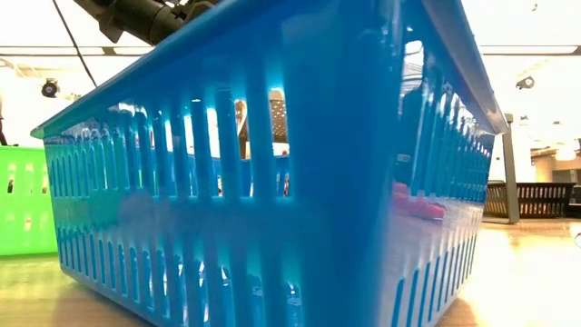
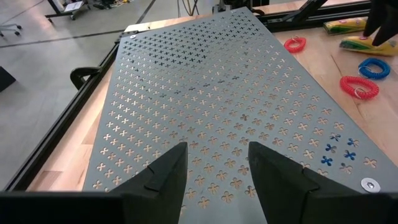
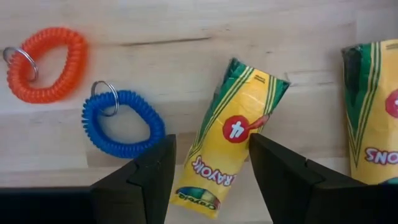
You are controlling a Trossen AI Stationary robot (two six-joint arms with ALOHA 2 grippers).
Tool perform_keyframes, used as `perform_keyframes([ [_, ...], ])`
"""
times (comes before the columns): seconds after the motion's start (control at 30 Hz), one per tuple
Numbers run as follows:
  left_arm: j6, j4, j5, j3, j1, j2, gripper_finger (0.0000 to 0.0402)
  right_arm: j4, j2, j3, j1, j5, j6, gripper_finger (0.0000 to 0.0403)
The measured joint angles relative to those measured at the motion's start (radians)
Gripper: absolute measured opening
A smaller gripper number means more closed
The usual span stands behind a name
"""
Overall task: Pick & Place Office Desk Supplies
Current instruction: Put the crayon box into the blue basket
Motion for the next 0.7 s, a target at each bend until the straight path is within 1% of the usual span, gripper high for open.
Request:
perform_keyframes([
  [0.33,0.0,0.0,0.0,0.0,0.0,0.0,0.0175,0.004,0.0,0.019,0.005,-0.052,0.025,0.0201],
  [0.57,0.0,0.0,0.0,0.0,0.0,0.0,0.0175,0.005,0.001,0.012,0.004,-0.048,0.093,0.0201],
  [0.63,0.0,0.0,0.0,0.0,0.0,0.0,0.0175,0.006,0.002,0.01,0.004,-0.043,0.131,0.0201],
  [0.7,0.0,0.0,0.0,0.0,0.0,0.0,0.0175,0.007,0.002,0.008,0.004,-0.042,0.232,0.0201],
])
